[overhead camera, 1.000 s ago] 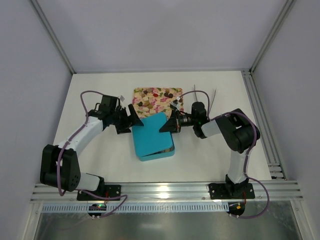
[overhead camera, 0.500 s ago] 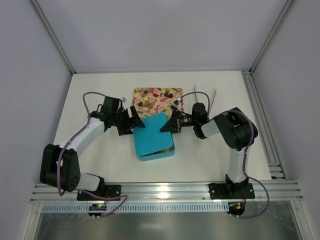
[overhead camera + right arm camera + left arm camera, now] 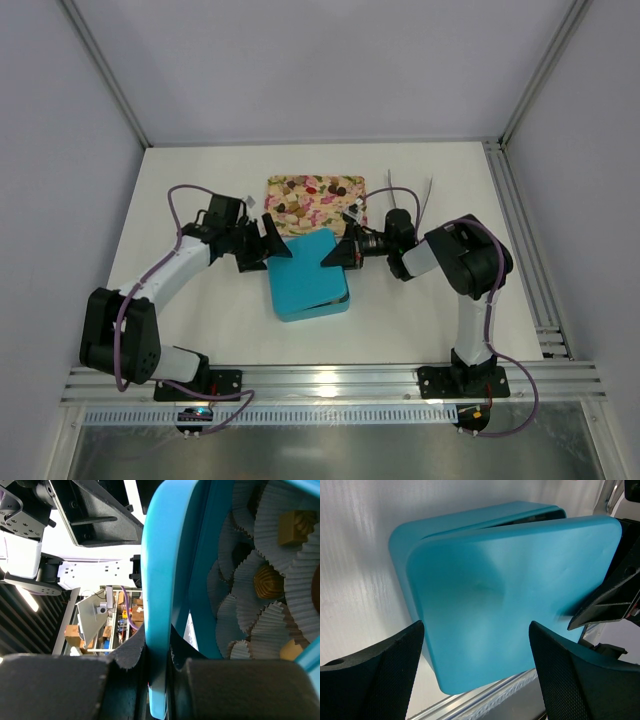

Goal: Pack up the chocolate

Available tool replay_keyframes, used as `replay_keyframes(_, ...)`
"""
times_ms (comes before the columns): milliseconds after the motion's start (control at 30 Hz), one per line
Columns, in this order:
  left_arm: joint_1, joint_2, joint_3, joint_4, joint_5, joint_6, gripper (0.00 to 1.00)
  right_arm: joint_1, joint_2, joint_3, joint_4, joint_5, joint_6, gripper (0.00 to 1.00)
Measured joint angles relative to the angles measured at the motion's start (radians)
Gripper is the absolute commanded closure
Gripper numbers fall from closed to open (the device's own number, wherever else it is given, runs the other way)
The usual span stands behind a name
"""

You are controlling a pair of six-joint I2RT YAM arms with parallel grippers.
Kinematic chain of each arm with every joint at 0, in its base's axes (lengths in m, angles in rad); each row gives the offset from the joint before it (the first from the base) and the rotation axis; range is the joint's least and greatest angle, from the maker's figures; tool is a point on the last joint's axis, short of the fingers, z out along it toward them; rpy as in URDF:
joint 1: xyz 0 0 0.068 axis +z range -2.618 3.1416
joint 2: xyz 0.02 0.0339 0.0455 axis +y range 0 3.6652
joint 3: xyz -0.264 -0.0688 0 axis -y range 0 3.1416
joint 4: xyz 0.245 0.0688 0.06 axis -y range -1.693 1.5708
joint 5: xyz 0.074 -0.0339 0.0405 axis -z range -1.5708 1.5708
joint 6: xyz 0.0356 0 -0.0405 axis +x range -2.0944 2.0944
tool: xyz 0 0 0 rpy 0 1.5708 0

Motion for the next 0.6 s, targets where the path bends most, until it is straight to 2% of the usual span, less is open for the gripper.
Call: replay_keyframes(600, -0.028, 0.021, -0.01, 0.004, -0.001, 0.0, 0.18, -0.052, 0.0, -0.042, 0.039, 0.0, 0.013, 0.8)
